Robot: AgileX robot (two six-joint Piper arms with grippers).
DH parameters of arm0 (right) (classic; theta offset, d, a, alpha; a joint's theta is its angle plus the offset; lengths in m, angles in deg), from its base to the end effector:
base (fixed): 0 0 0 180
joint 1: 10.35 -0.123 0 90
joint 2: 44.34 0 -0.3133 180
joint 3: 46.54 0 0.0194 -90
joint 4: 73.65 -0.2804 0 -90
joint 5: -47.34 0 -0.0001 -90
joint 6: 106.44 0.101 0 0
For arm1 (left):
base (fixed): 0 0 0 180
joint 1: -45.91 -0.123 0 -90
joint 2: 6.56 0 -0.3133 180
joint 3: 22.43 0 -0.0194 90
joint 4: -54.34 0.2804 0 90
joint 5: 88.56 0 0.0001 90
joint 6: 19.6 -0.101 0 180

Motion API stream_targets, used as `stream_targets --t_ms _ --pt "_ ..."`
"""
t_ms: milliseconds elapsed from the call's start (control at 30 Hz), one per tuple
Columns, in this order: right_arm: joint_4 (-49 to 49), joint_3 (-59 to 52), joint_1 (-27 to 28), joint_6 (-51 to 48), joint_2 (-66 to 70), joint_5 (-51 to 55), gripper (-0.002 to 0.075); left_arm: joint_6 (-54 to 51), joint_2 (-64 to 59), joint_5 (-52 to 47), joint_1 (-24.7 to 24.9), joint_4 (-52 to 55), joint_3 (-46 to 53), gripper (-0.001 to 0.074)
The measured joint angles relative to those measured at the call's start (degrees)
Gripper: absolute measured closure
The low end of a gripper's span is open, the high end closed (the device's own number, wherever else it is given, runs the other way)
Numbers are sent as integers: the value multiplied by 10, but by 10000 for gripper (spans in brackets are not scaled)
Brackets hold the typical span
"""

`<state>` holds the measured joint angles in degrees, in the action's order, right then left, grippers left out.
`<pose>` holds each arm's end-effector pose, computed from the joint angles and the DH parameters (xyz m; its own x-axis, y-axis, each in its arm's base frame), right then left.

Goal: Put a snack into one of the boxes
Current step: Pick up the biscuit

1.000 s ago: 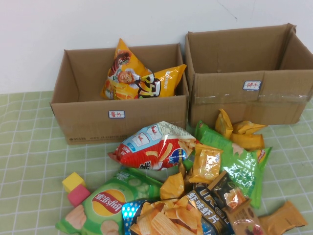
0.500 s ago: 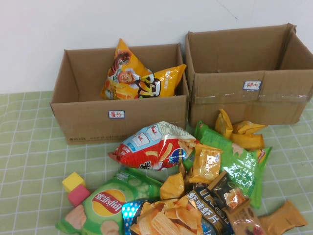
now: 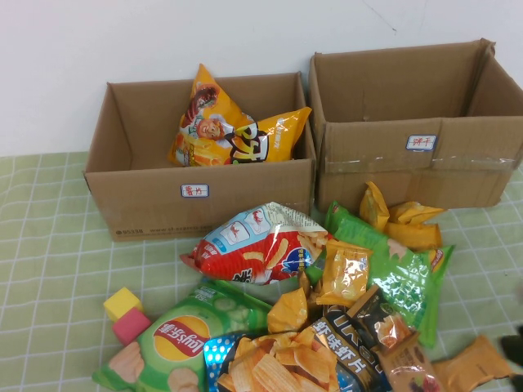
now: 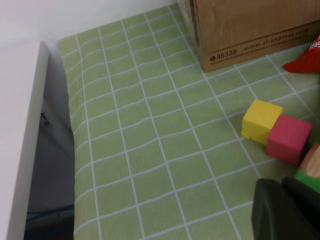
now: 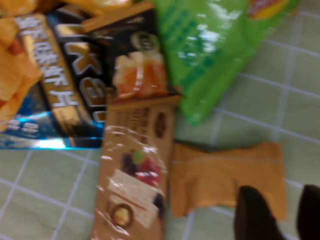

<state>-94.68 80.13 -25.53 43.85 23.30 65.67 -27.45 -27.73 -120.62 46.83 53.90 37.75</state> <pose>0.1882 0.0629 0.2103 -0.6529 -0.3499 -0.6718 -0.4488 0.8932 -0.0291 0.0748 -0.0016 0.2573 -0.3913 0.1364 -0.9101 0.0713 0.9905 0.1178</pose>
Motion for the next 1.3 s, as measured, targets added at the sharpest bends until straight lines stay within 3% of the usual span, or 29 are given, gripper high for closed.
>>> stream_targets --t_ms 200,333,567,1000,1100,1233,1300 --pt "-26 69 -88 -11 145 -21 218 0 0 1 0 0 0 738" --pt "-53 105 -132 -7 237 -29 147 0 0 1 0 0 0 738" --pt "-62 130 -140 -2 340 -63 132 0 0 2 0 0 0 738" --pt "-65 132 -142 -2 396 -94 137 0 0 3 0 0 0 738" --pt "-65 132 -142 -2 396 -95 186 0 0 3 0 0 0 738" --pt "-67 132 -142 -2 396 -97 310 1 0 3 0 0 0 738" --pt "-73 132 -142 -2 396 -97 318 1 0 3 0 0 0 738"
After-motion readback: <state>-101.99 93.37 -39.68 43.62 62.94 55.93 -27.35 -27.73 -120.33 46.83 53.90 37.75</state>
